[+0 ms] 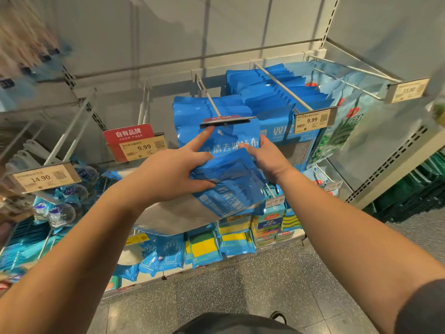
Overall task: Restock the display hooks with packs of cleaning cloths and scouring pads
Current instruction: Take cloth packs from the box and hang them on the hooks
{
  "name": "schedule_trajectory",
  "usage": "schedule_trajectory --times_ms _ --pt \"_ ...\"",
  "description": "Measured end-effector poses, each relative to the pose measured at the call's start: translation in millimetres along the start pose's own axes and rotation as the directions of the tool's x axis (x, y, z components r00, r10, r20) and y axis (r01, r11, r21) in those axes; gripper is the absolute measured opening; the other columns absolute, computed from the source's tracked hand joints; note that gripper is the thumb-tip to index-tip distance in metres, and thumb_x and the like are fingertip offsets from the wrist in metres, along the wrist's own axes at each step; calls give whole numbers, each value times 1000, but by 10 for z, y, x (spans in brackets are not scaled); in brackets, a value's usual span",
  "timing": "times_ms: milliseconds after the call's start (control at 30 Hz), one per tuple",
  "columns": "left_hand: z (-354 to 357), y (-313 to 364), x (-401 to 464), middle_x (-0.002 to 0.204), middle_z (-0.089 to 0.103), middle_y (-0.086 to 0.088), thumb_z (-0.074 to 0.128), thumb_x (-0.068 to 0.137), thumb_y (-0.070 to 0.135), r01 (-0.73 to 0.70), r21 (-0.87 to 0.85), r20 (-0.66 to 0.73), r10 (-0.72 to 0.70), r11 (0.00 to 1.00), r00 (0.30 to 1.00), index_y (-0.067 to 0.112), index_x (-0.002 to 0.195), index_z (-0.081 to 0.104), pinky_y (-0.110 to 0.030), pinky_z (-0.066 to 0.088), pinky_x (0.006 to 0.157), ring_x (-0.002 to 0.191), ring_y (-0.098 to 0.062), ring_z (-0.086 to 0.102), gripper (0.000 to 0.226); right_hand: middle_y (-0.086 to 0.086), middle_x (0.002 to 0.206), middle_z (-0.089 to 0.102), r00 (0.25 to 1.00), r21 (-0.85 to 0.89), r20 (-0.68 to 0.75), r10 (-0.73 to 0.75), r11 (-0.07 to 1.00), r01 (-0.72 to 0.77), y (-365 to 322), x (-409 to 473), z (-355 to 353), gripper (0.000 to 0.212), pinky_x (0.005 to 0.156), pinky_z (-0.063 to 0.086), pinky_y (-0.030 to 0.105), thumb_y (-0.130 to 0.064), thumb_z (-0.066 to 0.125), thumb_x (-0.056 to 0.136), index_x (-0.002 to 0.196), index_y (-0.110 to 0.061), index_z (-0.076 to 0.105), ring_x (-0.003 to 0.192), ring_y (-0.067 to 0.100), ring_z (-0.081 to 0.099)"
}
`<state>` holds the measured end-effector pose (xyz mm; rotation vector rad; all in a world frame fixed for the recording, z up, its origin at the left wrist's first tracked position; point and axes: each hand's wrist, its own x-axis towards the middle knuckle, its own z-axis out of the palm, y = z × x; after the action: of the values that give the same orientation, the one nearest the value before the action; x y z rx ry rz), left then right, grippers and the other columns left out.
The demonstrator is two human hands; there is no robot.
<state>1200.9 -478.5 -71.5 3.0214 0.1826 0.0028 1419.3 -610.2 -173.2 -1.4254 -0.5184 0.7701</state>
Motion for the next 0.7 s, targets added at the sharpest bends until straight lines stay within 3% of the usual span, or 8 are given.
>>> schedule_trajectory --times_ms 133,200,267,300,400,500,600,700 --pt "2 -28 -28 165 -8 26 55 80 64 1 -38 -2 -1 999 1000 27 88 50 -44 54 65 76 -28 66 39 2 105 66 1000 -14 -25 9 1000 -9 -1 108 35 37 49 43 8 -16 60 99 134 -8 49 48 -6 58" --pt "-8 -25 -35 161 -11 30 58 83 62 0 -59 6 0 998 1000 31 86 49 -43 54 67 80 -27 67 32 7 130 58 999 -35 -53 10 999 -11 -2 159 70 61 75 52 12 -24 63 98 148 -5 34 83 -4 68" --pt "-15 -23 -33 158 -14 33 63 86 57 5 -73 18 -4 997 1000 39 86 47 -43 55 71 86 -24 68 24 8 160 28 996 -54 -80 39 998 -43 -15 238 110 87 113 33 32 -33 66 95 157 -8 11 142 19 39" --pt "-17 -21 -29 157 -15 34 63 87 57 12 -78 20 -10 997 1000 37 90 51 -43 55 72 89 -24 68 24 9 162 25 994 -105 -102 47 993 -58 -24 261 134 88 116 27 36 -36 66 95 158 -9 11 147 25 29" --pt "-13 -15 -10 156 -14 34 63 87 56 27 -98 26 -25 995 999 26 108 61 -43 56 77 97 -23 68 37 9 146 50 993 -236 -118 25 970 -52 -80 283 155 65 105 42 34 -38 63 96 148 -11 37 135 29 48" --pt "12 -38 -14 159 -11 33 63 87 56 20 -142 12 -19 990 1000 29 119 62 -43 55 82 105 -21 67 42 6 154 40 991 -221 -120 63 971 -89 -71 271 126 73 112 34 31 -35 62 98 154 -9 24 144 25 36" --pt "94 -96 -27 162 -5 35 66 84 56 13 -237 -28 -20 971 999 30 119 64 -44 54 87 112 -20 66 44 -6 130 56 990 -219 -131 58 972 -86 -64 169 42 54 93 43 25 -38 66 94 135 -15 41 121 14 55" --pt "232 -157 -71 161 5 39 75 82 53 -43 -393 -117 -4 918 993 35 116 68 -42 52 95 127 -8 58 39 4 119 58 969 -290 -215 124 939 -185 18 33 -81 60 92 49 40 -52 71 86 126 -16 46 107 22 59"
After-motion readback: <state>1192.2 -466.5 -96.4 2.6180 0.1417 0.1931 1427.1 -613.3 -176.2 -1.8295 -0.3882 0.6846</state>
